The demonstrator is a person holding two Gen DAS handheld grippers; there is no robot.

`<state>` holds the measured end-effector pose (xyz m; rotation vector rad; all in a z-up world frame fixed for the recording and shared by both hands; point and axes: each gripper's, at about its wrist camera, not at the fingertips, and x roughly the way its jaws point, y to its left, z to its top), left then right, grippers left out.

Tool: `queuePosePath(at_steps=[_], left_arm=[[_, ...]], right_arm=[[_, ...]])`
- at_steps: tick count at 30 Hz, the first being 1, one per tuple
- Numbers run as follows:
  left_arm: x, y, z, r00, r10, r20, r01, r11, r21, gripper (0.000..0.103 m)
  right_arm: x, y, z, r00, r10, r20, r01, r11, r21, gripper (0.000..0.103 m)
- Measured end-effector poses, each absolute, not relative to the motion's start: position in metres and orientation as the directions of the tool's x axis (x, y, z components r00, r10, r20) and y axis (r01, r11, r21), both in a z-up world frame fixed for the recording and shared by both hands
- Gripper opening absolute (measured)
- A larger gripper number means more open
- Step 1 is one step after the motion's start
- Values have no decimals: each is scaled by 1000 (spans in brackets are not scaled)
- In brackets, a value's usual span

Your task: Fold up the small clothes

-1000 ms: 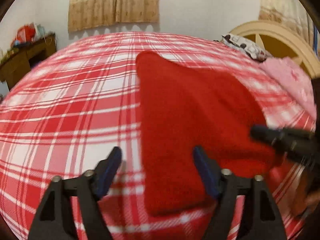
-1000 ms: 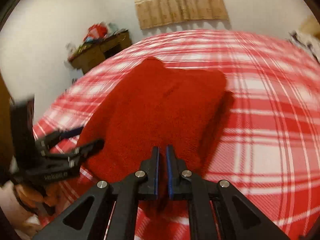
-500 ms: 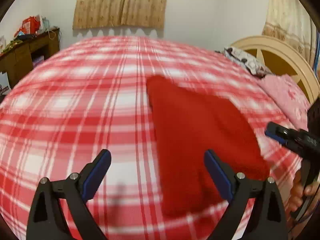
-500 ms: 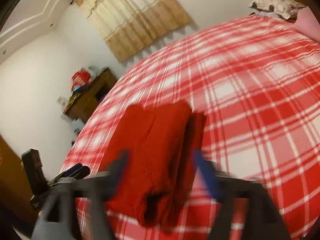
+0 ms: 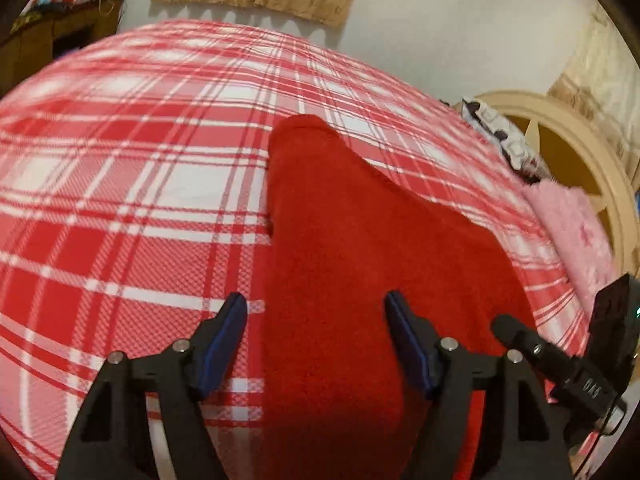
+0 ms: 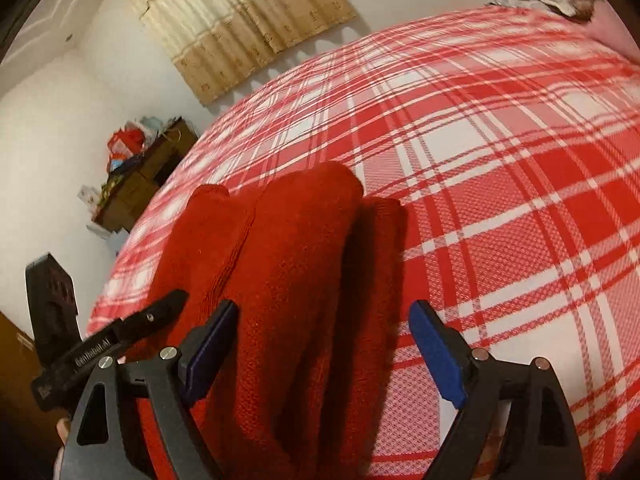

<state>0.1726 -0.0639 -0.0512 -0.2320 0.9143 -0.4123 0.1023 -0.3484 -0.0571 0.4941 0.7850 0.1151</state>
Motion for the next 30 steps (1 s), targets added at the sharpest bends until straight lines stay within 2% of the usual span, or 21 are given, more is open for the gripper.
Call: queuePosePath(at_steps=[1, 2, 4, 13, 15, 16, 19, 23, 27, 29, 30], left_arm=[[174, -63, -51, 536, -445, -717, 250, 895, -368, 76], [174, -64, -51, 535, -445, -718, 256, 896, -364, 76], [172, -67, -50, 541, -433, -721, 267, 901, -342, 76], [176, -71, -48, 532, -411, -740, 258, 911, -320, 74], [174, -75, -46, 532, -412, -739, 270, 910, -313, 65], [172, -78, -44, 533, -423, -733, 286, 905, -314, 55], [168, -86, -40, 553, -385, -739, 295, 920, -259, 48], [169, -85, -37, 539, -381, -752, 278, 922, -268, 40], [169, -82, -31, 499, -396, -771, 296, 914, -278, 40], [173, -77, -32, 470, -411, -781, 282, 909, -308, 53], [175, -74, -35, 457, -425, -781, 272, 903, -332, 56]], right_arm=[[103, -346, -57, 707, 274, -652, 75, 888, 454, 86], [103, -342, -57, 706, 265, -657, 68, 898, 435, 74], [104, -336, -57, 699, 305, -647, 23, 895, 446, 61], [109, -337, -57, 693, 322, -645, 20, 886, 463, 59], [108, -336, -56, 694, 315, -647, 20, 890, 455, 57], [107, -335, -56, 696, 313, -646, 19, 892, 452, 53], [105, -332, -54, 701, 305, -645, 19, 896, 444, 49], [101, -333, -50, 697, 302, -650, 50, 884, 465, 42], [89, -335, -42, 701, 304, -645, 52, 880, 471, 40], [85, -340, -45, 701, 315, -639, 57, 869, 491, 39], [84, -343, -47, 702, 323, -635, 60, 862, 504, 39]])
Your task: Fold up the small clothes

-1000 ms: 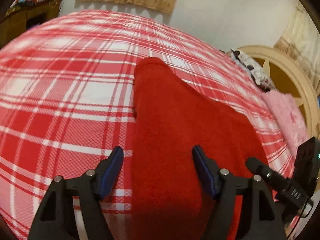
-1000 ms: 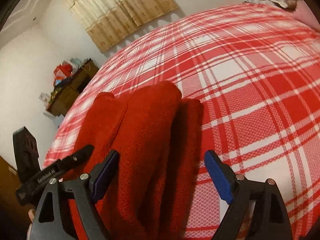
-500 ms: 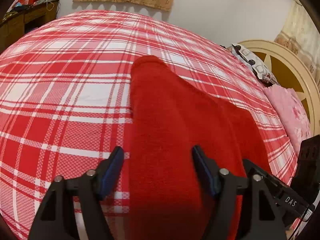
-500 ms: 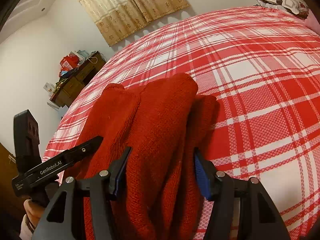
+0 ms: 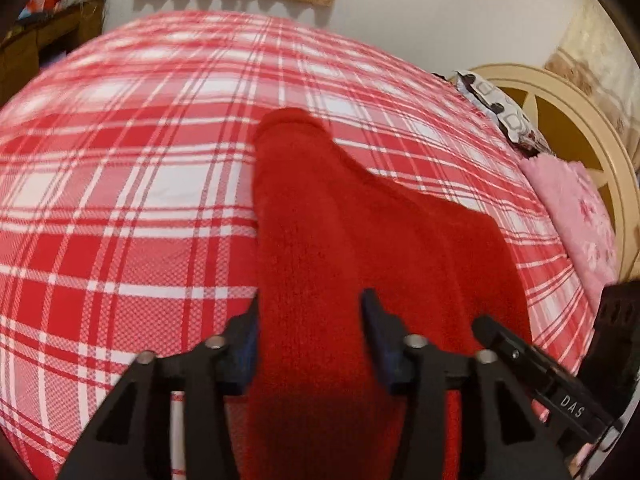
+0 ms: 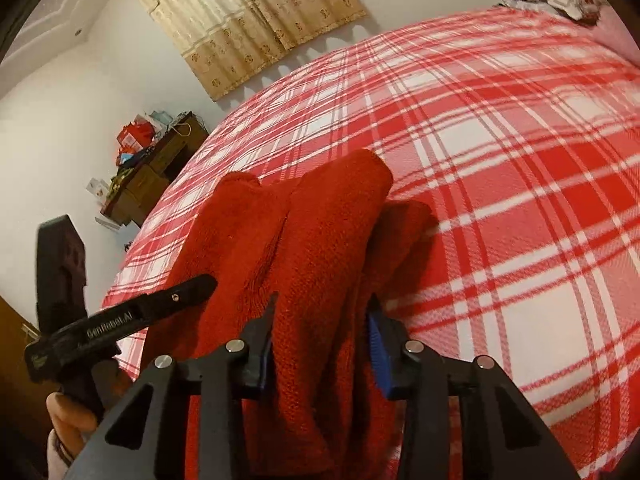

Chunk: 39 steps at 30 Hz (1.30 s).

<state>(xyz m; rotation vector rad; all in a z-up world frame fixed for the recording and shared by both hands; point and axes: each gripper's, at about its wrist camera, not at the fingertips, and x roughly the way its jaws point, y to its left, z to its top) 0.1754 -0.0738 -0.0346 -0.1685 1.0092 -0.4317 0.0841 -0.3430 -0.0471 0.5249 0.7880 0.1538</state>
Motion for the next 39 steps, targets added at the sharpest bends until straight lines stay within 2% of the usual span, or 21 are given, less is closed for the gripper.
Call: queuePosePath(at_steps=[2, 4, 6, 7, 8, 12, 14, 18, 26, 33, 39], left_arm=[[183, -70, -43, 421, -454, -785, 249, 890, -381, 71], [182, -71, -48, 417, -471, -777, 242, 882, -405, 73], [180, -76, -48, 437, -463, -771, 258, 886, -386, 71], [179, -78, -47, 448, -459, -767, 267, 888, -374, 65], [177, -82, -46, 455, -468, -757, 286, 882, -373, 51], [170, -90, -41, 492, -434, -754, 303, 898, -319, 43], [170, -88, -40, 494, -432, -755, 291, 900, -325, 40], [165, -83, -32, 497, -427, -755, 279, 903, -327, 37], [129, -77, -15, 552, -312, -774, 277, 943, -183, 37], [105, -65, -4, 598, -251, -761, 268, 958, -106, 37], [94, -53, 1, 615, -223, -756, 244, 966, -86, 37]], right_arm=[[86, -348, -53, 703, 341, -625, 68, 841, 536, 40], [88, -350, -58, 705, 354, -614, 69, 828, 557, 42], [89, -348, -60, 705, 354, -615, 65, 830, 553, 45], [90, -347, -60, 702, 354, -618, 65, 832, 551, 48], [92, -346, -61, 699, 352, -623, 67, 835, 546, 50], [96, -344, -59, 692, 342, -635, 76, 841, 536, 51], [94, -337, -54, 692, 321, -646, 74, 859, 507, 44], [84, -326, -40, 699, 276, -660, 81, 886, 457, 40], [51, -305, -26, 706, 295, -644, 79, 871, 485, 39], [27, -280, -16, 715, 290, -637, 55, 884, 464, 39], [16, -263, -10, 715, 300, -632, 39, 885, 464, 39]])
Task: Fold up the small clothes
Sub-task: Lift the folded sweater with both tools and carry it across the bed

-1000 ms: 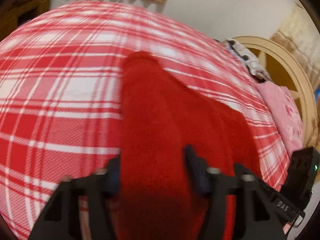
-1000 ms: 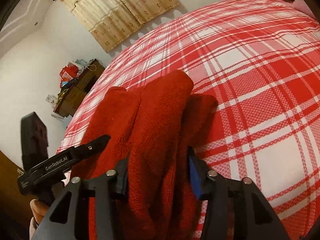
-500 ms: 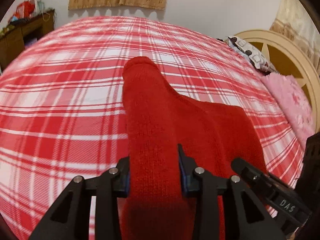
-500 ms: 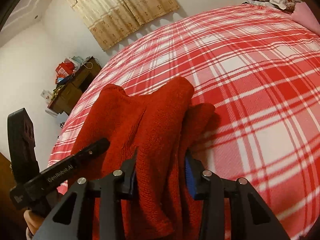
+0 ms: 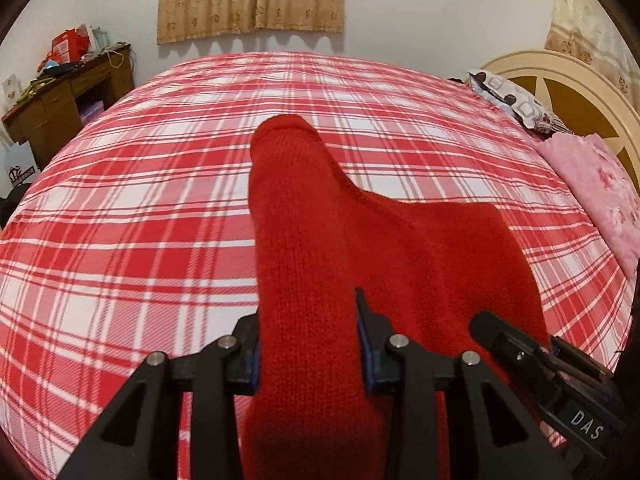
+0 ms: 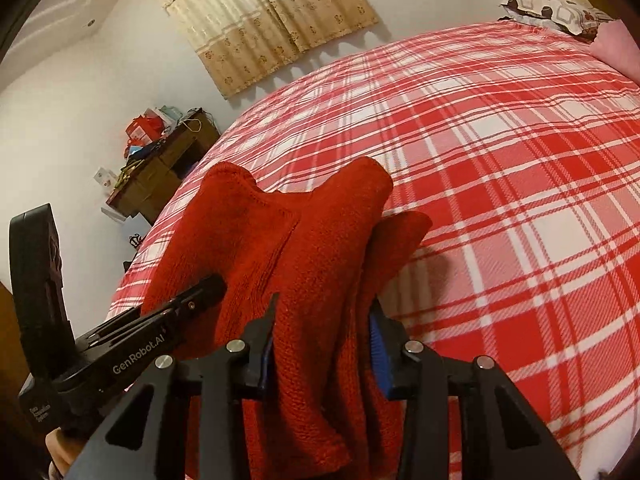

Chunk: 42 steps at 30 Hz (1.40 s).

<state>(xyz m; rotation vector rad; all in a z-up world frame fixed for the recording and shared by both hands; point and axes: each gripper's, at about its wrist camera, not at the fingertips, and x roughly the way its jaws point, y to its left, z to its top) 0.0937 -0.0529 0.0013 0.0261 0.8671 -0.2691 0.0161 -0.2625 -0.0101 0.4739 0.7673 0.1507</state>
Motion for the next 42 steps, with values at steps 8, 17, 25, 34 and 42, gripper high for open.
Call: queuePosePath(at_steps=[8, 17, 25, 34, 42], left_arm=[[77, -25, 9, 639, -214, -739, 209, 973, -101, 37], [67, 22, 14, 662, -186, -726, 141, 982, -122, 37], [59, 73, 19, 685, -147, -714, 68, 988, -138, 37], [51, 140, 26, 711, -67, -700, -36, 991, -131, 37], [46, 192, 30, 723, 20, -690, -129, 986, -106, 37]], right_arm=[[9, -235, 0, 715, 331, -615, -8, 884, 467, 39], [13, -191, 8, 691, 392, -607, -79, 876, 476, 39], [20, -140, 16, 657, 453, -602, -155, 863, 480, 39], [31, -71, 15, 605, 535, -591, -232, 827, 511, 39], [42, -6, 12, 526, 634, -567, -296, 761, 577, 39]])
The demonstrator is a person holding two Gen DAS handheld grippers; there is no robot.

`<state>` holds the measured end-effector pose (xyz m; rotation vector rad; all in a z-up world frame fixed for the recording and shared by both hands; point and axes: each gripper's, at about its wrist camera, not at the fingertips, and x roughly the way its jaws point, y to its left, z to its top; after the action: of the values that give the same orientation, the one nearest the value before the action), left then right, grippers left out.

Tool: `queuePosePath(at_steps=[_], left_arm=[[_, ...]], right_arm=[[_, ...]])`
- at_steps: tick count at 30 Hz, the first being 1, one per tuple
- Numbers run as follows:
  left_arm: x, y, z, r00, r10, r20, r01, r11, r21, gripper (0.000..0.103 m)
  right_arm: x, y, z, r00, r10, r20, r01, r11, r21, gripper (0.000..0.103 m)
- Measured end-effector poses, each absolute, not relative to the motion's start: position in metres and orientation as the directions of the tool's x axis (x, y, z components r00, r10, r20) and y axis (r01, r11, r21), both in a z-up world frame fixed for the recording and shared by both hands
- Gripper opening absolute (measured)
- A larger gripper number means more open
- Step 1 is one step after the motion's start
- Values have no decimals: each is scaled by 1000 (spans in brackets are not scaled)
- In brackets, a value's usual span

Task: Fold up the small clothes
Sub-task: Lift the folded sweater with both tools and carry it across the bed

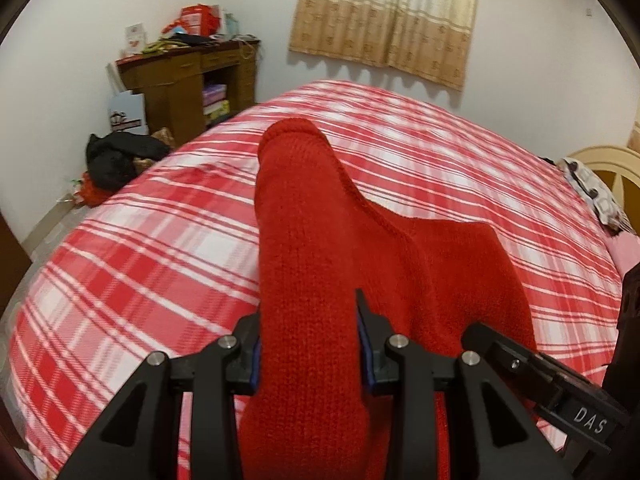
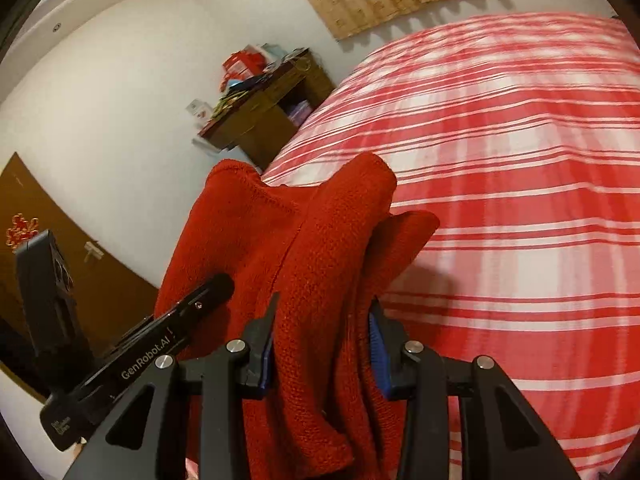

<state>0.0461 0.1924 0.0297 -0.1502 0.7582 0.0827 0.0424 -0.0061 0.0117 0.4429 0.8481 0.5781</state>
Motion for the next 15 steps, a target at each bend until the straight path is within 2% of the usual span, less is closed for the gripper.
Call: queuePosePath(at_steps=[11, 15], left_arm=[[32, 301, 41, 711, 264, -652, -365, 931, -22, 37], [39, 328, 27, 676, 340, -654, -446, 895, 4, 37]], right_arm=[[74, 130, -3, 334, 824, -457, -462, 566, 683, 39], [99, 170, -27, 272, 843, -464, -471, 537, 700, 39]])
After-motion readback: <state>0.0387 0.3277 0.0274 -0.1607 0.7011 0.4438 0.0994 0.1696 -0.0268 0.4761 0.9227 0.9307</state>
